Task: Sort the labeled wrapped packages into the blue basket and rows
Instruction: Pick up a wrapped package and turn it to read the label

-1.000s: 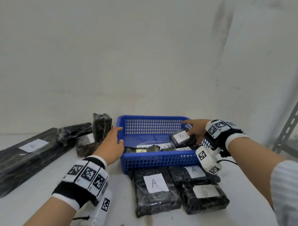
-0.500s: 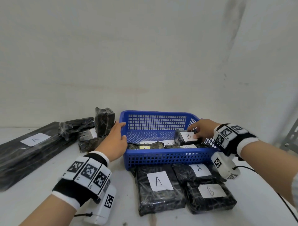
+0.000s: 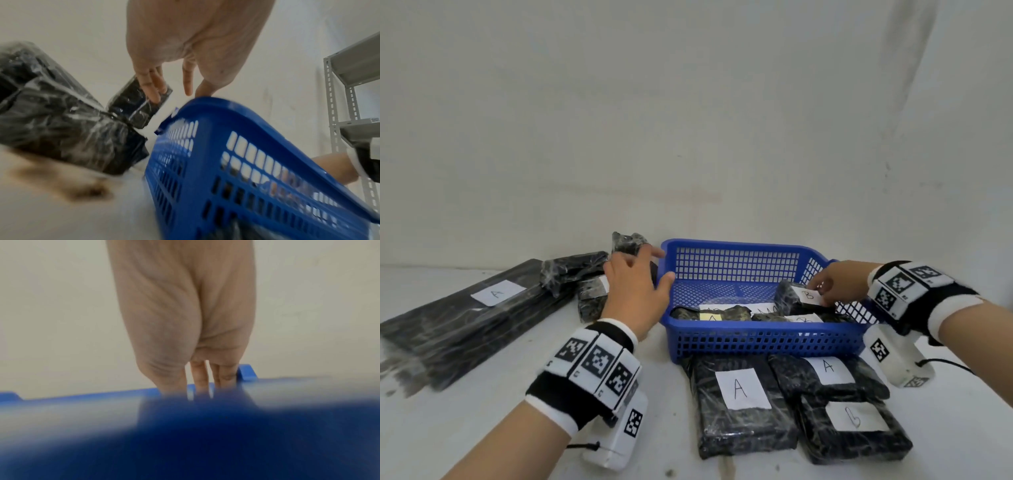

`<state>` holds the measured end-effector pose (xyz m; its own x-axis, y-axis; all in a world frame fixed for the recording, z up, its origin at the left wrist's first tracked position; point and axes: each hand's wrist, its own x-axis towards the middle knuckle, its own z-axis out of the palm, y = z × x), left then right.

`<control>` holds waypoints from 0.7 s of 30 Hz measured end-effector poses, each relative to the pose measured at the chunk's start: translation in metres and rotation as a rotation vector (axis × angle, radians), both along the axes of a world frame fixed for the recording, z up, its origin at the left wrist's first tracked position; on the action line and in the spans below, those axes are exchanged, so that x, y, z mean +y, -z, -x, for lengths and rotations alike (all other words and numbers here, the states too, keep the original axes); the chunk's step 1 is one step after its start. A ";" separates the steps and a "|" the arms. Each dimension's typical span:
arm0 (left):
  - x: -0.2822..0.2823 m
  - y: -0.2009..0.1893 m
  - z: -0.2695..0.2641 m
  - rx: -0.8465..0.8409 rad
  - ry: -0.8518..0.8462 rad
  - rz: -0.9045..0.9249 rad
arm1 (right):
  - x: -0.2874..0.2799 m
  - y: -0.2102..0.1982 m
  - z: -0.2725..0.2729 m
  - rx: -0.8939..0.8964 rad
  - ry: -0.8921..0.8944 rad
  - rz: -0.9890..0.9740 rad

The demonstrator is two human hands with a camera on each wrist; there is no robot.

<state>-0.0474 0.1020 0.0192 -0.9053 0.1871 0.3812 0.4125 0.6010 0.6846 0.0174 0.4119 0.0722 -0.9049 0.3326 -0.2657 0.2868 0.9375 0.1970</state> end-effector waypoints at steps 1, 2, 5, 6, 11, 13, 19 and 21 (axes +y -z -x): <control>-0.003 -0.006 0.002 0.068 -0.040 -0.018 | 0.000 -0.003 -0.002 0.022 0.003 0.044; -0.007 -0.012 0.008 0.109 -0.080 0.019 | 0.000 -0.006 -0.005 0.049 0.009 0.089; -0.022 -0.026 0.034 0.000 -0.141 0.257 | -0.002 -0.013 -0.015 0.193 0.040 0.250; -0.028 -0.026 0.044 -0.059 -0.140 0.355 | -0.004 -0.014 -0.018 0.264 0.051 0.302; -0.044 -0.021 0.057 -0.096 0.004 0.241 | -0.023 -0.013 -0.033 0.482 0.037 0.410; -0.051 -0.020 0.053 -0.082 -0.026 0.098 | -0.037 -0.011 -0.039 0.547 0.008 0.443; -0.081 -0.038 0.005 -0.139 0.163 -0.501 | -0.102 -0.007 -0.068 0.731 -0.105 0.766; -0.087 -0.047 -0.030 -0.215 0.376 -0.685 | -0.132 -0.009 -0.082 0.774 -0.151 0.912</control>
<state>-0.0173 0.0154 0.0663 -0.8949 0.2817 0.3462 0.3211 -0.1327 0.9377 0.0995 0.2800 0.0816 -0.9418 0.1822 0.2826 -0.0884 0.6768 -0.7308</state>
